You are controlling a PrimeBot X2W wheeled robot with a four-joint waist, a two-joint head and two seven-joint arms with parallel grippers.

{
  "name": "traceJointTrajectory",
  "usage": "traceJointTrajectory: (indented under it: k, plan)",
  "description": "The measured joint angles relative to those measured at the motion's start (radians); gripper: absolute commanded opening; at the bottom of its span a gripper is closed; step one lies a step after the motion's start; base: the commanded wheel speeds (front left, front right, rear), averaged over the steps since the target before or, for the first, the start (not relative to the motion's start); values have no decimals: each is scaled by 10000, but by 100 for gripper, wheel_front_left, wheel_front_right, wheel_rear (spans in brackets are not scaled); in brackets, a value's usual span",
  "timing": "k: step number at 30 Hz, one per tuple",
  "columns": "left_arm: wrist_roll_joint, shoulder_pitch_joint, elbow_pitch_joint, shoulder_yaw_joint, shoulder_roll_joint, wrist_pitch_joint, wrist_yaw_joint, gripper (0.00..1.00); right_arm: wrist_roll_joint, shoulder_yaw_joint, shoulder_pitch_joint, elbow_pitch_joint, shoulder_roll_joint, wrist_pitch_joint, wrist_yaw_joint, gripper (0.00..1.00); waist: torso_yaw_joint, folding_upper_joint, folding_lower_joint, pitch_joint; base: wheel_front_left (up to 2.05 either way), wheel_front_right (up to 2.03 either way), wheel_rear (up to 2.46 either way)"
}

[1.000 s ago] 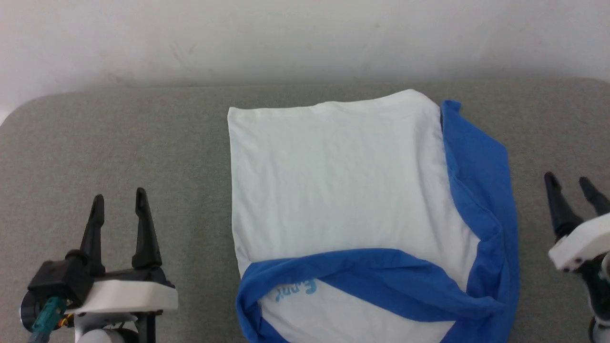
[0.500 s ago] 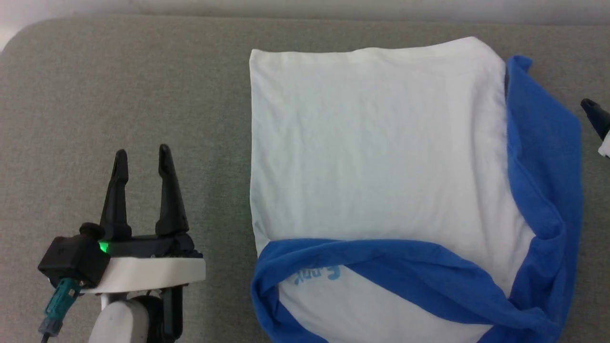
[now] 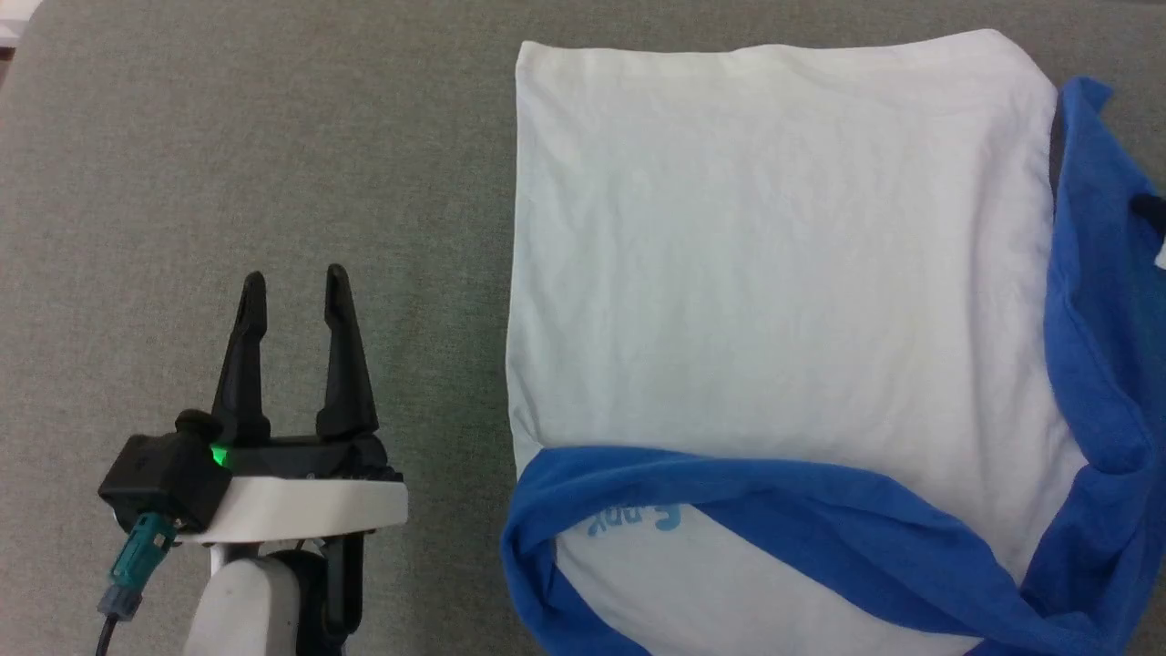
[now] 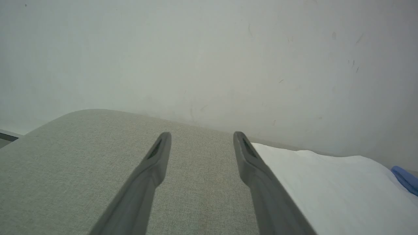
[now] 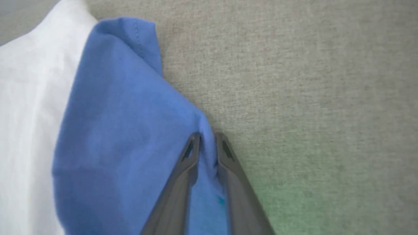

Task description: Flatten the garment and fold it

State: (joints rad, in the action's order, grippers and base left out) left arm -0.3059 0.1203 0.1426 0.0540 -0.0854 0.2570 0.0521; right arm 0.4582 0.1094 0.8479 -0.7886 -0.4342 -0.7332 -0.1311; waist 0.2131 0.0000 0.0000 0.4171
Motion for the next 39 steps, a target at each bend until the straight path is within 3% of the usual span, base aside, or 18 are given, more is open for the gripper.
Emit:
traceJointTrajectory:
  k: [5,10,17,23,27,32,37,39]
  plan:
    - [128,-5,-159,-125,115,0,-167,100,272,-23,-506,380,13,1528,-6,0,-148,0,1,-316,0,0,0]
    - [251,-151,-291,-230,178,0,-247,100,307,897,-893,464,-602,2901,-6,0,-318,0,0,-766,0,0,0]
    - [265,-457,-420,-314,224,0,-249,100,556,2429,-2021,598,-909,3916,-6,0,-564,0,-1,-1469,0,0,0]
    - [293,-805,-510,-454,251,0,-249,100,451,3080,-3285,1835,-780,4447,-4,0,-844,0,-1,-1986,0,0,0]
    - [332,-997,-556,-531,259,2,-249,100,33,2863,-4055,3695,-46,4439,-4,0,-1051,0,-1,-2295,0,0,0]
    - [336,-1187,-683,-520,253,0,-251,100,-665,2255,-5155,6380,1521,3898,-4,0,-1257,0,-2,-2683,0,0,0]
    - [337,-1217,-742,-460,240,-19,-255,100,-1139,1043,-6381,8387,3202,3135,-4,0,-1336,0,-3,-3032,0,0,0]
    - [337,-1234,-740,-431,232,-50,-259,100,-1135,487,-6754,8847,3593,3033,-4,0,-1330,0,-2,-3127,0,0,0]
